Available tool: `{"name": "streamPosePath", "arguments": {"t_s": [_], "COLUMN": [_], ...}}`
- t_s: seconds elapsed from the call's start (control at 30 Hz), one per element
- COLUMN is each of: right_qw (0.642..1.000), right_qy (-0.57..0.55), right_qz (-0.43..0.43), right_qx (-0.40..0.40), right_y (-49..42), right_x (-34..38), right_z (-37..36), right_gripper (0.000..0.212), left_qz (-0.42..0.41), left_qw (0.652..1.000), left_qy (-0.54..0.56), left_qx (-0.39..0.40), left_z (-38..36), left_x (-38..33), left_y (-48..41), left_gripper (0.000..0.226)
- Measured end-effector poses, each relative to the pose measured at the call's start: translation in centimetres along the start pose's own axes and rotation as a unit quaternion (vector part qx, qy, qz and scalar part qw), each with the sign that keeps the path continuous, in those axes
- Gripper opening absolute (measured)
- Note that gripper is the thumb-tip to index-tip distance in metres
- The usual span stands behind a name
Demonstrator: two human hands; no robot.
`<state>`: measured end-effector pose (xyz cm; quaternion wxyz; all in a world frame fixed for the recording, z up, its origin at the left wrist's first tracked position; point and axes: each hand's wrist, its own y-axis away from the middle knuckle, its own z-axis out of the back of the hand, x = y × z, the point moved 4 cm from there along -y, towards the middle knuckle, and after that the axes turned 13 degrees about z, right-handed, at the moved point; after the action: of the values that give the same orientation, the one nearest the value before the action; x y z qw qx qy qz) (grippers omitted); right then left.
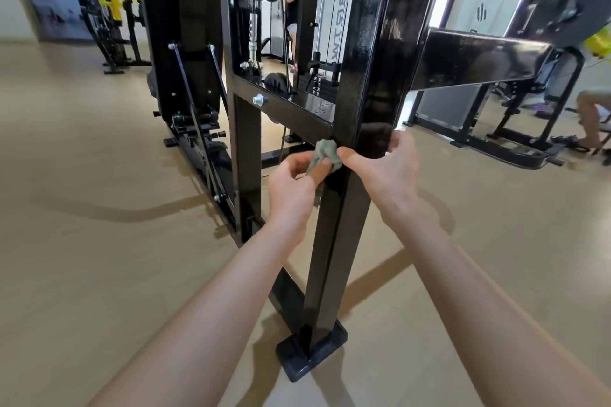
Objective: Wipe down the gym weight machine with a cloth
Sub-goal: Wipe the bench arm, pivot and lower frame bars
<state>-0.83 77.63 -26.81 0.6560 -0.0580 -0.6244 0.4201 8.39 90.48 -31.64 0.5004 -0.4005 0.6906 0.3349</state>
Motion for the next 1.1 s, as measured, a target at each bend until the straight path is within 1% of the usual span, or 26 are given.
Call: {"name": "streamPosePath", "arguments": {"t_s": [0.13, 0.27, 0.4, 0.5, 0.57, 0.67, 0.73, 0.8, 0.9, 0.93, 1.0, 1.1], "right_qw": [1.000, 0.999, 0.999, 0.999, 0.999, 0.999, 0.999, 0.998, 0.997, 0.997, 0.997, 0.996], "right_qy": [0.015, 0.021, 0.013, 0.014, 0.017, 0.016, 0.017, 0.020, 0.029, 0.030, 0.031, 0.039], "right_qz": [-0.016, -0.028, -0.028, -0.031, -0.032, -0.041, -0.049, -0.055, -0.072, -0.075, -0.077, -0.075], "right_qx": [-0.007, -0.002, -0.009, -0.009, -0.010, -0.004, 0.000, 0.001, 0.005, 0.004, 0.002, -0.001], "right_y": [-0.2, -0.1, 0.0, 0.0, 0.0, 0.0, 0.0, 0.0, 0.1, 0.1, 0.2, 0.4], "right_x": [0.8, 0.5, 0.5, 0.6, 0.6, 0.5, 0.5, 0.5, 0.6, 0.7, 1.0, 1.6], "right_z": [0.3, 0.4, 0.4, 0.4, 0.4, 0.4, 0.4, 0.4, 0.2, 0.2, 0.1, 0.0], "right_gripper": [0.068, 0.064, 0.065, 0.070, 0.075, 0.076, 0.079, 0.082, 0.087, 0.087, 0.084, 0.071], "left_qz": [0.024, 0.012, 0.014, 0.010, 0.008, 0.003, -0.013, -0.028, -0.073, -0.102, -0.172, -0.265], "left_qw": [0.998, 0.996, 0.991, 0.986, 0.982, 0.979, 0.974, 0.972, 0.964, 0.953, 0.920, 0.867], "left_qy": [0.028, 0.035, 0.002, -0.019, -0.043, -0.076, -0.116, -0.152, -0.228, -0.269, -0.348, -0.422], "left_qx": [-0.043, -0.082, -0.135, -0.168, -0.182, -0.192, -0.194, -0.178, -0.119, -0.100, -0.061, 0.034], "left_z": [-0.9, -0.4, 0.9, 1.8, 2.4, 3.2, 3.4, 3.3, 2.5, 2.1, 1.6, 0.5], "left_x": [-1.0, -2.4, -4.1, -5.3, -6.4, -8.4, -9.9, -10.7, -10.9, -10.9, -11.2, -12.3], "left_y": [-0.1, -2.1, -5.4, -7.7, -9.1, -10.6, -10.9, -11.0, -10.2, -9.7, -8.6, -7.3], "left_gripper": [0.017, 0.010, 0.006, 0.011, 0.014, 0.012, 0.017, 0.017, 0.012, 0.013, 0.019, 0.022]}}
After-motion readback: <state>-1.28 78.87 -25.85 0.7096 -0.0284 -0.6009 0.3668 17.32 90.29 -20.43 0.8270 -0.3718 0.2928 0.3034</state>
